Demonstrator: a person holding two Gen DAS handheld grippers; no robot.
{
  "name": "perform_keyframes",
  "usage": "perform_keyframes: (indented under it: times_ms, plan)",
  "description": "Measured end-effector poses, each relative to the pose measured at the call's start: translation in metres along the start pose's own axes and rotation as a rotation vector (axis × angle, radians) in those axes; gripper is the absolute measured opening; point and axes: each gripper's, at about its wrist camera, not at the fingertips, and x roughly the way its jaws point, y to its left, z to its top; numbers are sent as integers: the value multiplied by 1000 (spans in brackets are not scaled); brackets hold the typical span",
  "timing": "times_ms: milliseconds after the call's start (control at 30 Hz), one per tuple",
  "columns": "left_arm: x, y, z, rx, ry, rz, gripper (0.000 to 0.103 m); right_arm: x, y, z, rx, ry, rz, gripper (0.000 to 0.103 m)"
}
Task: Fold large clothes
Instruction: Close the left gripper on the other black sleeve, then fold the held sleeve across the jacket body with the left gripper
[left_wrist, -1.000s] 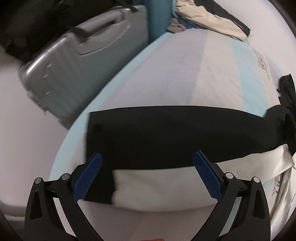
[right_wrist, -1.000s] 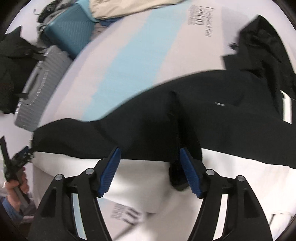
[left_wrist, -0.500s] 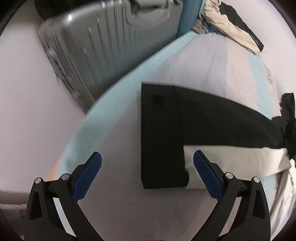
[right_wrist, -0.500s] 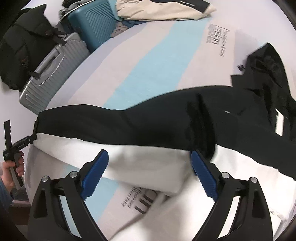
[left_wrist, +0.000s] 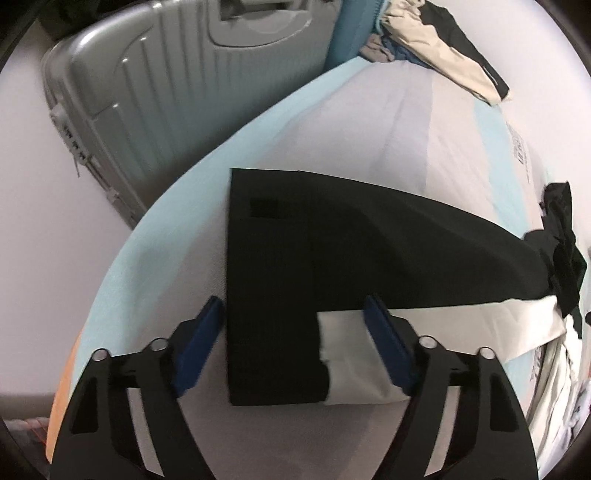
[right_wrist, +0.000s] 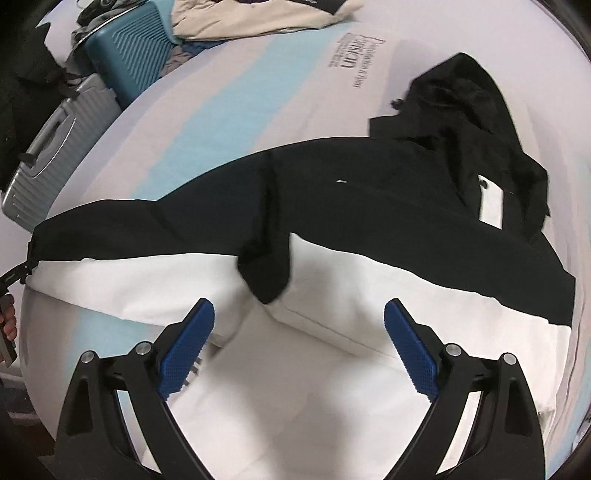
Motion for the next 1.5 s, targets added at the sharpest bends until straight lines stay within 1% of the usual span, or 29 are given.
perform_keyframes:
  times_ms: [133,200,233,267,333,400,433,533,567,667,767,867,967,1033,1167,1267,1367,1467,1500]
  plan:
    - [-2,0,0,-14,-15,-21,66,-2,-15,-3,36,-5,-6,89]
    - [-3,-1,0,-10,-15,-13,59,-5,-23,-4,41,-12,-19,89]
    - [-3,-2,1,-6,-14,-7,52,-6,-27,-4,46,-14,-23,89]
    - [-4,-4,2,5,-15,18,45,-7,-31,-5,54,-15,-25,89]
    - [-6,-6,3,10,-13,50,37,-9,-38,-7,64,-17,-31,89]
    - [-11,-11,6,24,-21,74,32,-11,-45,-10,72,-21,-36,89]
    - [-15,-14,7,33,-26,88,25,-13,-48,-11,75,-22,-38,89]
    - [-30,-30,9,65,-41,125,18,-16,-56,-14,85,-26,-46,89]
    - [-38,-39,11,83,-51,137,17,-17,-58,-15,85,-28,-50,89]
    - [-53,-58,16,109,-63,142,13,-21,-67,-20,89,-36,-55,89]
    - [-70,-84,18,142,-82,133,12,-24,-76,-25,98,-44,-62,89]
    - [-82,-111,23,140,-87,130,12,-30,-90,-32,121,-53,-59,89]
    - [-90,-140,23,177,-106,130,12,-36,-105,-39,140,-57,-70,89]
    - [-96,-165,23,191,-111,115,12,-42,-115,-45,149,-66,-84,89]
    - [-108,-218,21,207,-140,56,11,-53,-145,-59,189,-73,-108,90]
    - [-113,-258,15,229,-150,26,11,-63,-169,-70,225,-77,-133,90]
    - [-117,-306,8,259,-165,-2,11,-73,-194,-80,255,-82,-167,90]
    - [-124,-344,1,279,-180,-27,11,-82,-219,-90,269,-84,-200,90]
    - [-126,-363,-3,292,-185,-35,11,-84,-226,-94,273,-81,-207,90]
